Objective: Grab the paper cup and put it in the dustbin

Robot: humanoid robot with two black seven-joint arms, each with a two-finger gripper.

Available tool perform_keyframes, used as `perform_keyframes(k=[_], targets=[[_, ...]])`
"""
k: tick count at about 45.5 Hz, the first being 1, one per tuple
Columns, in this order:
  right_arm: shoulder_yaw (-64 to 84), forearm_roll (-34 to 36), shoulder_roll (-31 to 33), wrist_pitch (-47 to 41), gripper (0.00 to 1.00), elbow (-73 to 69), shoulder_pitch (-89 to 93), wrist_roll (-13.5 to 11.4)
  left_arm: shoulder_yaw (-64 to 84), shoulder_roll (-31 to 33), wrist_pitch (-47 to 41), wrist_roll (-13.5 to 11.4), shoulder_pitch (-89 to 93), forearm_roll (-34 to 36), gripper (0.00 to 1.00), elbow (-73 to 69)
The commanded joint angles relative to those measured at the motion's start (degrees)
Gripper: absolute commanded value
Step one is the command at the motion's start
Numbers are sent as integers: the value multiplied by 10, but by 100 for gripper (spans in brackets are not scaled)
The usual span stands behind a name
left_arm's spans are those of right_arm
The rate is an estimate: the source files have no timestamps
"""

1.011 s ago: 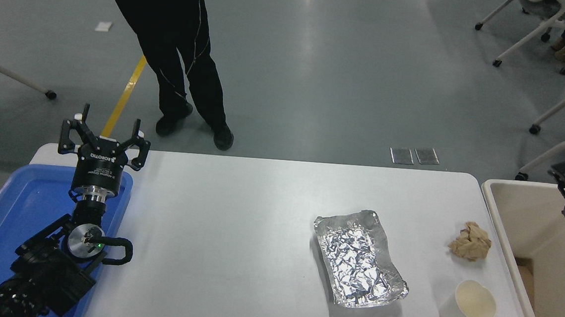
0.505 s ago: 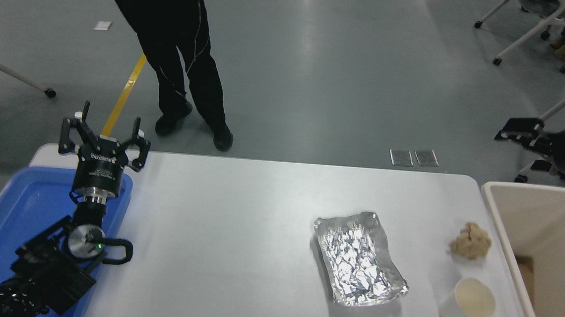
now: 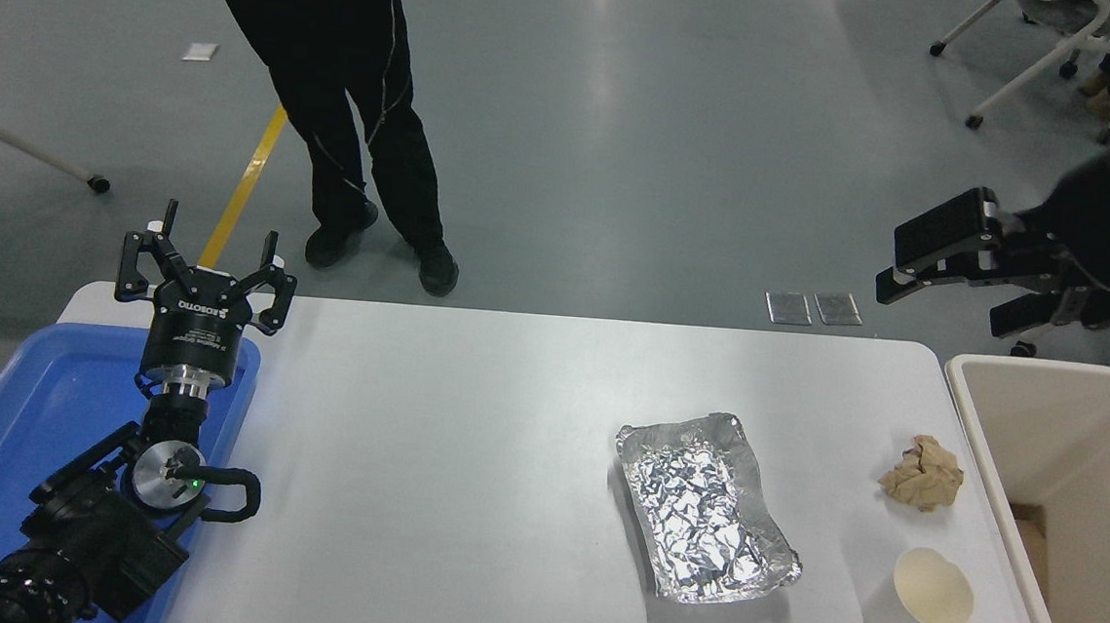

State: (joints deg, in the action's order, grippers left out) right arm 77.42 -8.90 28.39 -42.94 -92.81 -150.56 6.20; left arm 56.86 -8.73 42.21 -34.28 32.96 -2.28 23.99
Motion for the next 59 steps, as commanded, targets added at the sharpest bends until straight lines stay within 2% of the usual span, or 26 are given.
perform_keyframes(k=[1, 12, 19, 25, 32, 41, 50, 59], targets=[[2, 0, -17, -21, 100, -16, -36, -5, 0, -1, 0, 0, 0, 0, 99, 0], [20, -9, -11, -21, 100, -6, 16, -7, 0, -1, 0, 0, 0, 0, 99, 0], [67, -19, 24, -5, 100, 4, 95, -7, 0, -1, 0, 0, 0, 0, 99, 0], [75, -25, 115, 57, 100, 30, 187, -5, 0, 0, 0, 0, 0, 0, 99, 0], [60, -87, 230, 83, 100, 56, 265, -5, 0, -1, 0, 0, 0, 0, 99, 0], [17, -119, 317, 149, 100, 57, 370, -4, 0, -1, 0, 0, 0, 0, 99, 0], [11, -109, 323, 255, 100, 57, 446, -4, 0, 0, 0, 0, 0, 0, 99, 0], [-36, -108, 322, 309, 100, 56, 540, -4, 0, -1, 0, 0, 0, 0, 99, -1]])
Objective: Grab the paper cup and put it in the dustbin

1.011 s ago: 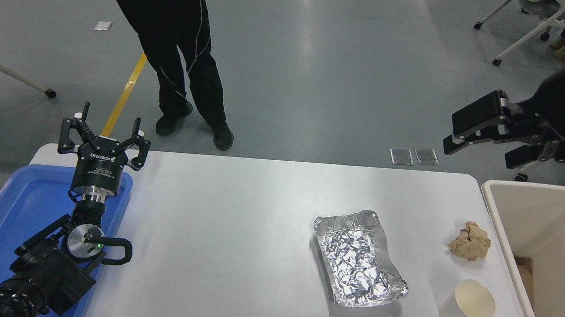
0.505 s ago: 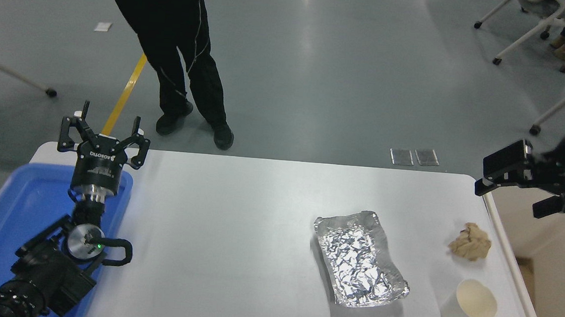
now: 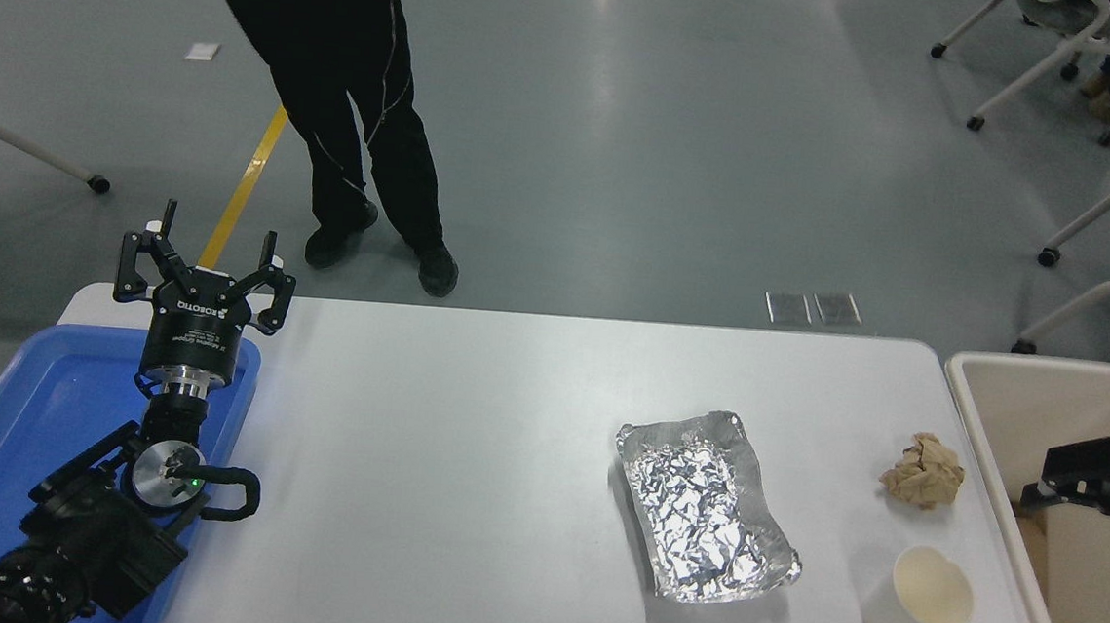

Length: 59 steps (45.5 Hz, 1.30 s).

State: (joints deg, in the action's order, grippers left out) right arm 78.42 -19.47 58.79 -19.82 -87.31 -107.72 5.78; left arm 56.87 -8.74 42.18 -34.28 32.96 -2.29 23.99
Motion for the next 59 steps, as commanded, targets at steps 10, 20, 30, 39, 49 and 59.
perform_keyframes(k=[10, 20, 30, 39, 49, 59], targets=[[-220, 3, 12, 145, 100, 2, 313, -2, 0, 0, -1, 0, 0, 0, 99, 0], [-336, 46, -17, 161, 100, 7, 404, -2, 0, 0, 0, 0, 0, 0, 99, -1], [-336, 47, -11, 158, 100, 7, 392, -2, 0, 0, 0, 0, 0, 0, 99, 0], [-336, 48, -46, 167, 100, 42, 406, -2, 0, 0, 0, 0, 0, 0, 99, 0], [-337, 48, -95, 197, 100, 105, 447, -3, 0, 0, 0, 0, 0, 0, 99, 0], [-336, 39, -133, 216, 27, 143, 475, -1, 0, 0, 0, 0, 0, 0, 99, 0]])
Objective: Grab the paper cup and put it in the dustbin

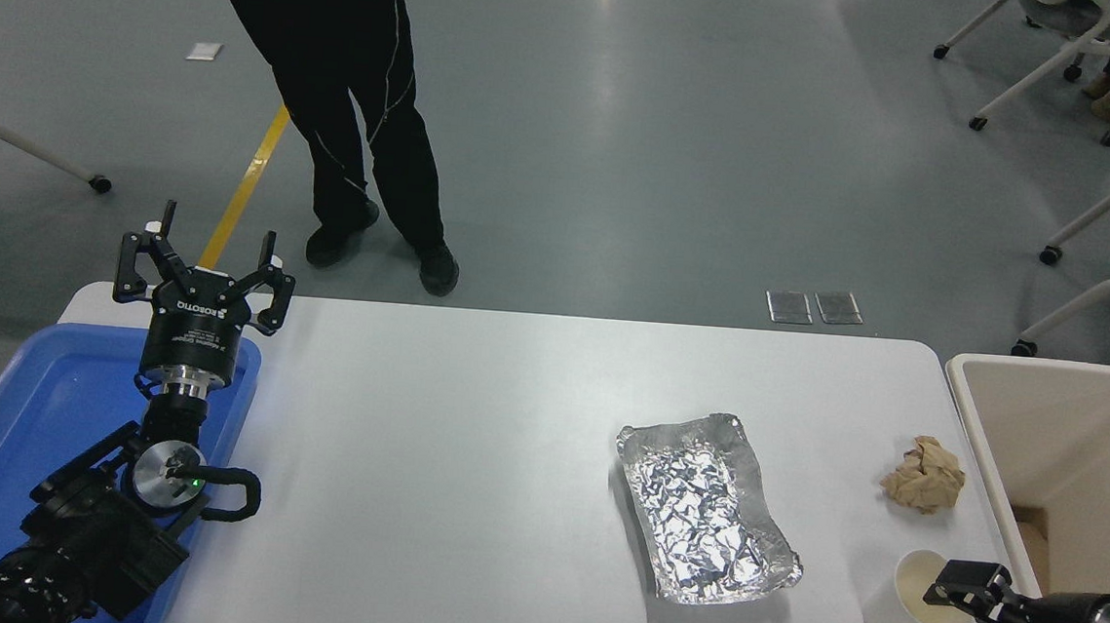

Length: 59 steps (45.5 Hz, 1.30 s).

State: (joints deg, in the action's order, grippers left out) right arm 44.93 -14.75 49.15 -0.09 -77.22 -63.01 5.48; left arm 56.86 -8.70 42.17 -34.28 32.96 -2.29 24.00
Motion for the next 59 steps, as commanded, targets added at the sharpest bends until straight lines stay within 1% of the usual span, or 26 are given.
perform_keyframes(k=[1, 2, 8, 13, 19, 24, 27, 34, 39, 43, 50, 53, 59], targets=[[-1, -9, -35, 13, 11, 40, 26, 1, 0, 0, 0, 0, 0, 0, 99, 0], [1, -11, -34, 11, 0, 40, 25, 1, 0, 0, 0, 0, 0, 0, 99, 0], [17, -31, -29, 11, 0, 38, 11, 2, 0, 0, 0, 0, 0, 0, 99, 0], [17, -32, -21, 11, 0, 35, 4, 2, 0, 0, 0, 0, 0, 0, 99, 0], [22, -35, 9, 7, 0, 22, -22, 3, 0, 0, 0, 0, 0, 0, 99, 0], [40, -55, 35, -8, 0, 2, -68, 4, 0, 0, 0, 0, 0, 0, 99, 0], [66, -67, 59, -28, 0, -20, -120, 5, 0, 0, 0, 0, 0, 0, 99, 0], [150, -90, 89, -83, 0, -68, -262, 8, 0, 0, 0, 0, 0, 0, 99, 0], [254, -98, 88, -120, 0, -115, -403, 11, 0, 0, 0, 0, 0, 0, 99, 0], [342, -98, 59, -141, 0, -158, -521, 21, 0, 0, 0, 0, 0, 0, 99, 0], [458, -95, -42, -170, 0, -220, -685, 68, 0, 0, 0, 0, 0, 0, 99, 0], [477, -94, -84, -186, 0, -228, -734, 86, 0, 0, 0, 0, 0, 0, 99, 0], [478, -90, -147, -246, 0, -228, -811, 110, 0, 0, 0, 0, 0, 0, 99, 0]])
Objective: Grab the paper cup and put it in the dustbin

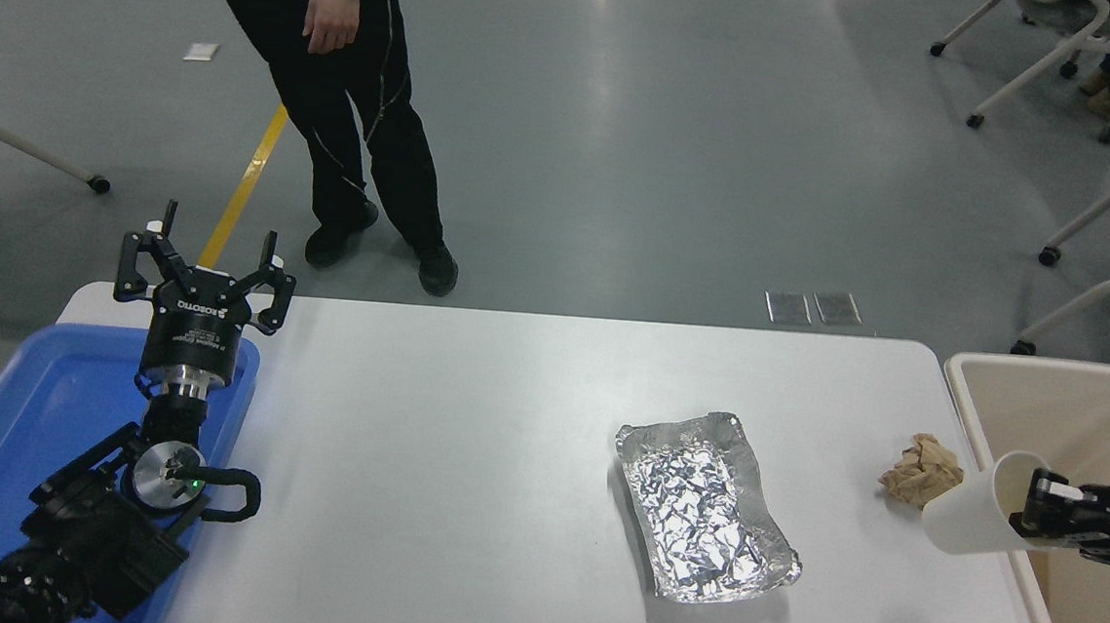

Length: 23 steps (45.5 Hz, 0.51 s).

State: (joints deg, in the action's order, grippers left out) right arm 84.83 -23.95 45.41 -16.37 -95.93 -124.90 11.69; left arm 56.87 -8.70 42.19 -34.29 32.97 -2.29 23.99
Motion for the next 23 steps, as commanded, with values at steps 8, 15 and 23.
perform_keyframes(k=[8, 15, 23], targets=[[33, 7, -146, -181, 0, -41, -275, 70, 0, 0, 0, 0, 0, 0, 99, 0], [-46, 21, -140, -272, 0, -41, -318, 69, 0, 0, 0, 0, 0, 0, 99, 0], [-64, 21, -142, -280, 0, -41, -317, 65, 0, 0, 0, 0, 0, 0, 99, 0]])
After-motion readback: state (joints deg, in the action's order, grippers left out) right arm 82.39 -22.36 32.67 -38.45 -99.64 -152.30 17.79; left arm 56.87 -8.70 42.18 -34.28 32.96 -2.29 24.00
